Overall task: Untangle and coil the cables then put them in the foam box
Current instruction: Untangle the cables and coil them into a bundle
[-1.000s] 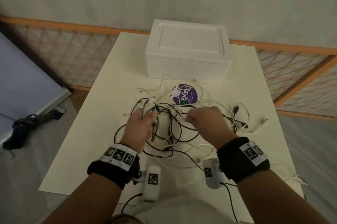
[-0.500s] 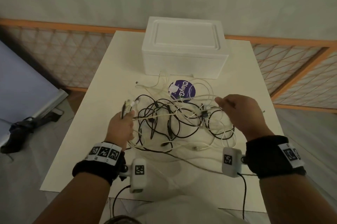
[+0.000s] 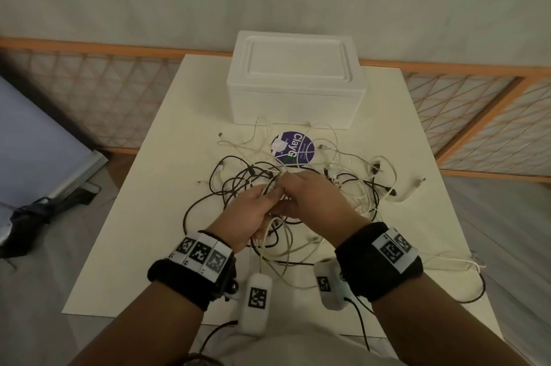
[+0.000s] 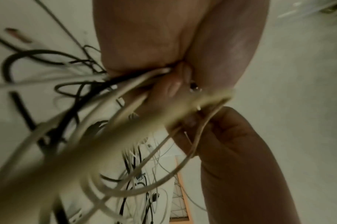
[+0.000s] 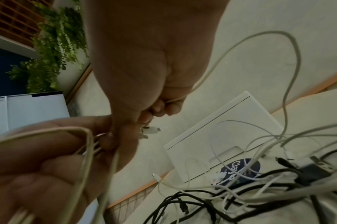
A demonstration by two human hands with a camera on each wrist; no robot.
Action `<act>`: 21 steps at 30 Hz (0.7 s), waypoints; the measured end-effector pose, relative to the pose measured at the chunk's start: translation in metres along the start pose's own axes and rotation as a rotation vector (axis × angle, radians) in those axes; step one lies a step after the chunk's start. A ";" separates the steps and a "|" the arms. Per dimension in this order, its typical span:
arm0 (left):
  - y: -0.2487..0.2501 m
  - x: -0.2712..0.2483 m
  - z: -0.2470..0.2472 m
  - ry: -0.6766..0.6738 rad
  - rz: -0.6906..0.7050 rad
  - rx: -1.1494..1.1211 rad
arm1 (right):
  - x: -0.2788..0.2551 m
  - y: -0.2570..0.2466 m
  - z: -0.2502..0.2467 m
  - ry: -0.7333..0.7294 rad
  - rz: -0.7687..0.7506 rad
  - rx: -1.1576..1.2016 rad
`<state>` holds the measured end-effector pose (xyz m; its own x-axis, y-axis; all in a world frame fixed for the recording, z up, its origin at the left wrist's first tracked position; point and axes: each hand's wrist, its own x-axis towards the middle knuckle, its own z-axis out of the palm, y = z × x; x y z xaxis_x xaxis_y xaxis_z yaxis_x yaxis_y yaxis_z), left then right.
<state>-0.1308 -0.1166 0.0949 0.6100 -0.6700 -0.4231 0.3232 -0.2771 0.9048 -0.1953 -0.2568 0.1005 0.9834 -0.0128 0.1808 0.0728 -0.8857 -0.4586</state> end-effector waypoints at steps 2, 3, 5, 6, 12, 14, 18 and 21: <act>-0.008 -0.001 -0.002 -0.057 -0.017 -0.112 | -0.002 0.001 -0.002 -0.001 -0.038 0.004; -0.011 -0.001 -0.005 -0.031 -0.022 -0.123 | -0.002 0.002 -0.002 -0.014 -0.040 -0.004; -0.014 0.002 -0.019 0.151 -0.021 -0.115 | 0.001 0.007 -0.011 -0.058 0.017 -0.042; -0.016 0.003 -0.033 0.268 -0.024 -0.144 | 0.001 0.014 -0.017 -0.054 0.074 -0.082; -0.034 -0.004 -0.097 0.663 -0.056 -0.282 | -0.019 0.079 -0.056 0.174 0.276 -0.087; -0.040 -0.003 -0.095 0.681 -0.065 -0.249 | -0.020 0.078 -0.054 0.253 0.277 0.041; -0.042 -0.002 -0.093 0.623 -0.070 -0.287 | -0.023 0.068 -0.050 0.376 0.368 0.225; -0.037 -0.002 -0.094 0.536 -0.049 -0.307 | -0.031 0.078 -0.064 0.334 0.584 -0.144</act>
<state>-0.0759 -0.0403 0.0580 0.8420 -0.2004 -0.5008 0.5047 -0.0350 0.8626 -0.2304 -0.3558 0.1151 0.7492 -0.6288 0.2082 -0.4992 -0.7426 -0.4464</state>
